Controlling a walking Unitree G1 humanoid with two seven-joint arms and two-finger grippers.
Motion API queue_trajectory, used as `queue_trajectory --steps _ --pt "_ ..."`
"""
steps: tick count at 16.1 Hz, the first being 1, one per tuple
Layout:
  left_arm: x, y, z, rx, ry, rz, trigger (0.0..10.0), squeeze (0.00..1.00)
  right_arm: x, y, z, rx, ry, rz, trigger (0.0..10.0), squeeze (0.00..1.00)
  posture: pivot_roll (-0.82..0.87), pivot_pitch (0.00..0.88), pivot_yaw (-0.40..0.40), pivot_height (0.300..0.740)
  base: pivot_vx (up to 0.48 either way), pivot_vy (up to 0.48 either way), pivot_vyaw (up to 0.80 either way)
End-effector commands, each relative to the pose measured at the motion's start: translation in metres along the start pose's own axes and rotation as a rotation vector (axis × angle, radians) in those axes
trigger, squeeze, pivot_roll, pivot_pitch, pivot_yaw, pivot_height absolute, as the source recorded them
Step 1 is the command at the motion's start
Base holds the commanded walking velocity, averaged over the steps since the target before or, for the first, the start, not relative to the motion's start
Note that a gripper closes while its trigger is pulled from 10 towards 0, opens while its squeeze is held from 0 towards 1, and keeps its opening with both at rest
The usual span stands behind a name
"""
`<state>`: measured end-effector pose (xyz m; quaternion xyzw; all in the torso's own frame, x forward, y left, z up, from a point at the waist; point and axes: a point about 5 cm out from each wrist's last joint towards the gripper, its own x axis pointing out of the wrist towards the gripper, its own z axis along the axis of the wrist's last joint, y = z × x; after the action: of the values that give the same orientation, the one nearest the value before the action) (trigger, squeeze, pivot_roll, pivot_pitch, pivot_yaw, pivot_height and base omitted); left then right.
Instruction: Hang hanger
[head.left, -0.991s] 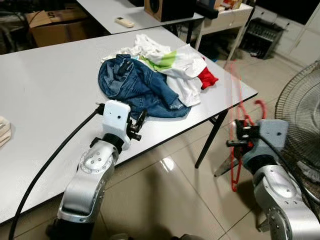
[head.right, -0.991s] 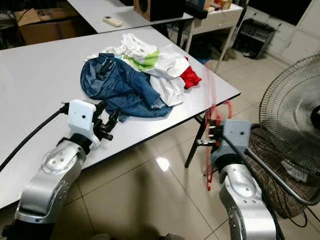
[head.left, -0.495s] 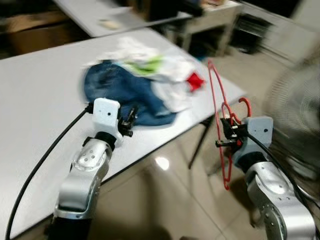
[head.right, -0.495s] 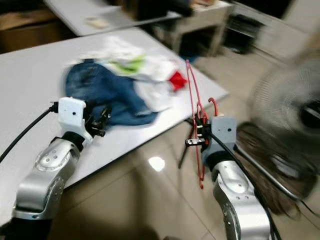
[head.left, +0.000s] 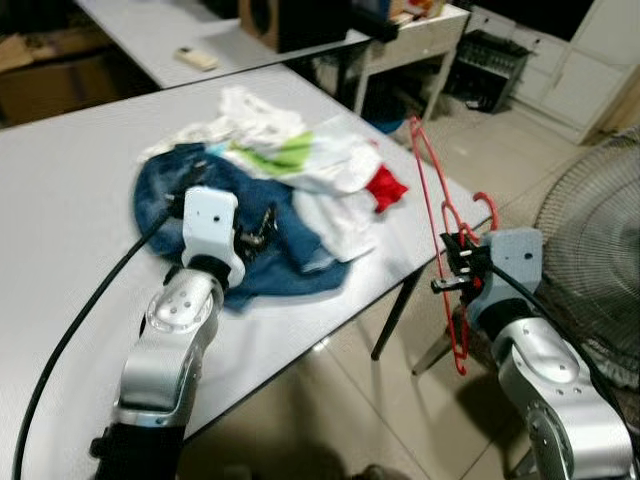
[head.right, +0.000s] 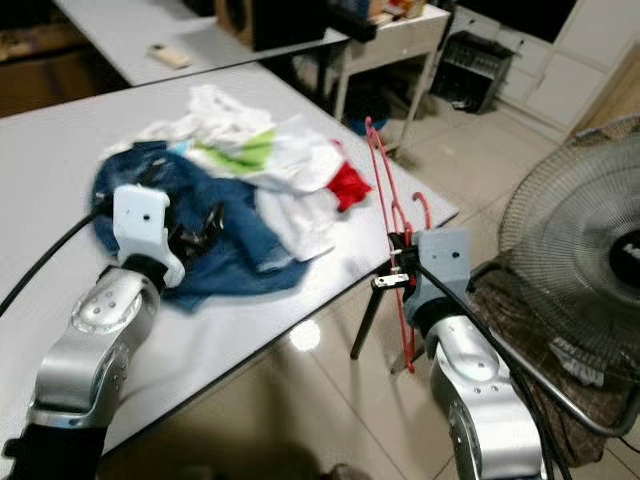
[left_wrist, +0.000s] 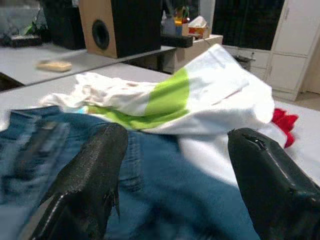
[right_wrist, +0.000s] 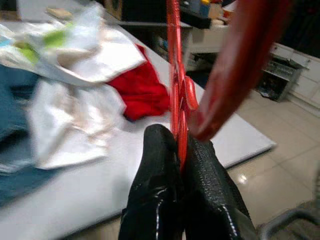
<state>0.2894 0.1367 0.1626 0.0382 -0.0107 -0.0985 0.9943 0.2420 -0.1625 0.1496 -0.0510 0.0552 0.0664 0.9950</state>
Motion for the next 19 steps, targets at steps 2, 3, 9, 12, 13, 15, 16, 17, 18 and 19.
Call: queue_trajectory --steps 2,3,9,12,13,15,16,17,18,19 --pt "0.003 0.008 0.003 0.007 -0.015 0.060 10.0 0.15 0.001 0.002 0.003 0.006 -0.023 0.017 10.0 0.00 -0.01 0.035 -0.068 0.740 0.000 0.000 0.00" --pt "0.004 0.011 0.003 0.016 -0.011 0.068 10.0 0.04 0.002 0.003 0.004 0.005 -0.025 0.021 10.0 0.00 -0.01 0.034 -0.067 0.740 0.000 0.000 0.00" --pt "0.026 0.000 0.006 -0.003 -0.013 -0.044 10.0 0.00 0.005 -0.006 0.004 -0.015 -0.029 -0.045 10.0 0.00 -0.02 0.024 -0.056 0.740 0.000 0.000 0.00" --pt "0.044 -0.022 0.003 -0.031 -0.005 -0.186 10.0 0.00 0.005 -0.016 0.003 -0.020 -0.016 -0.108 10.0 0.00 -0.04 0.024 -0.052 0.740 0.000 0.000 0.00" --pt "0.051 -0.031 0.002 -0.009 0.003 -0.240 10.0 0.00 0.005 -0.018 0.003 -0.029 -0.016 -0.116 10.0 0.00 -0.05 0.026 -0.043 0.740 0.000 0.000 0.00" --pt "0.056 -0.025 0.006 -0.050 -0.012 -0.184 10.0 0.00 -0.002 -0.023 0.000 -0.033 0.000 -0.140 10.0 0.00 -0.06 0.033 -0.026 0.740 0.000 0.000 0.00" --pt "0.055 -0.023 0.006 -0.070 -0.014 -0.170 10.0 0.00 -0.004 -0.023 0.000 -0.030 0.001 -0.144 10.0 0.00 -0.06 0.033 -0.026 0.740 0.000 0.000 0.00" --pt "0.053 -0.020 0.006 -0.070 -0.031 -0.162 10.0 0.00 -0.005 -0.023 0.000 -0.031 0.001 -0.145 10.0 0.00 -0.07 0.035 -0.025 0.740 0.000 0.000 0.00" --pt "0.045 -0.017 0.003 -0.086 -0.042 -0.143 10.0 0.00 -0.006 -0.022 0.000 -0.063 0.004 -0.141 10.0 0.00 -0.07 0.041 -0.032 0.740 0.000 -0.431 0.00" --pt "0.040 -0.017 0.002 -0.097 -0.044 -0.127 10.0 0.00 -0.007 -0.022 0.000 -0.086 0.007 -0.141 10.0 0.00 -0.06 0.040 -0.039 0.740 0.000 -0.446 0.00"
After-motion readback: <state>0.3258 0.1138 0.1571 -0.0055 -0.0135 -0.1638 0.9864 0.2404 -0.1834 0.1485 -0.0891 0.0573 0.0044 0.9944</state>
